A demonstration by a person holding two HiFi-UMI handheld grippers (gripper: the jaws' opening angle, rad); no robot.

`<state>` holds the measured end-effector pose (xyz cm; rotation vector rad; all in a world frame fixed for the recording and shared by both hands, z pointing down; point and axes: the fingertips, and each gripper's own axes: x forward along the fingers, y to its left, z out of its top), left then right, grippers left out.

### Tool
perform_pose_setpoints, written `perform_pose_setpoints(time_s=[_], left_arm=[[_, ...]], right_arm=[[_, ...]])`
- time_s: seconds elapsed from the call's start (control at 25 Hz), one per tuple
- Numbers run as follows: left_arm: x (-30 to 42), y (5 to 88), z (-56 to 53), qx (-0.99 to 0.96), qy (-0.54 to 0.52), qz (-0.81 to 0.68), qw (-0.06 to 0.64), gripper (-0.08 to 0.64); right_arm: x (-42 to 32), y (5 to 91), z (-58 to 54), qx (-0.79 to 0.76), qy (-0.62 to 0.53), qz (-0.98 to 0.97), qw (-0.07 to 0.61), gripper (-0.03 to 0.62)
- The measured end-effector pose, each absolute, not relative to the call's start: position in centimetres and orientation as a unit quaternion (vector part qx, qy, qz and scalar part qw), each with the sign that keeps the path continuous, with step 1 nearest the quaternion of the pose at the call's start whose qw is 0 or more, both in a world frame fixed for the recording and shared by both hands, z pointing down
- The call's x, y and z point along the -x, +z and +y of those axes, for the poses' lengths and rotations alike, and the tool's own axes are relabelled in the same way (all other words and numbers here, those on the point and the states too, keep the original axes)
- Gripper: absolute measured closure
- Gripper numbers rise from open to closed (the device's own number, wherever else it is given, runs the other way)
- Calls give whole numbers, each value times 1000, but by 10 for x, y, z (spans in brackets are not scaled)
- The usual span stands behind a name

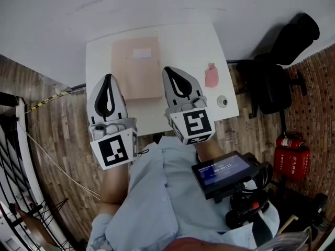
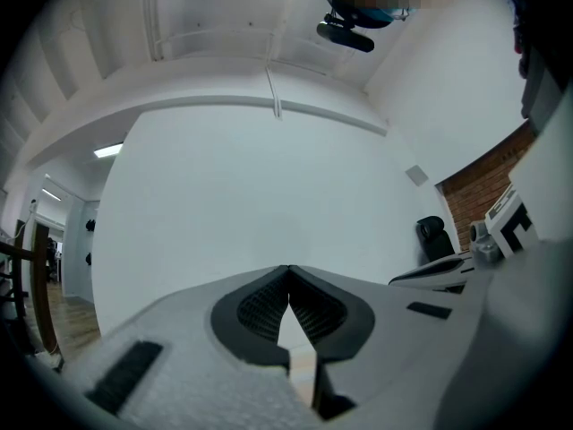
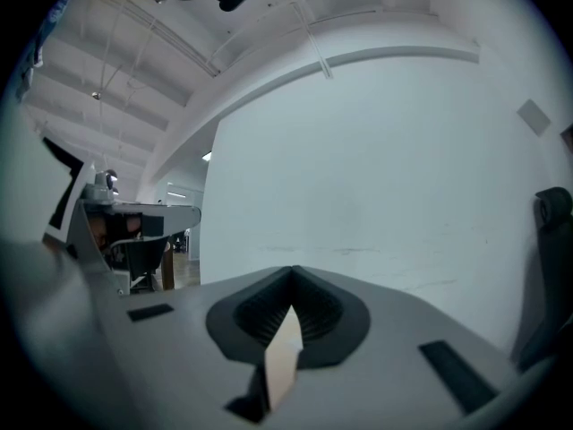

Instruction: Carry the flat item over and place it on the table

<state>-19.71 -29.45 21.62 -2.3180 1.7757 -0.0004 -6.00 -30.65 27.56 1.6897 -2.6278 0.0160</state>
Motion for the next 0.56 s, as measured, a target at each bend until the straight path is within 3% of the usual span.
perform_pose_setpoints(time_s=[0.56], left_arm=[[200, 218, -294, 787, -8, 607, 112, 551]], right_arm=[[68, 279, -306, -534, 14, -845, 14, 588]])
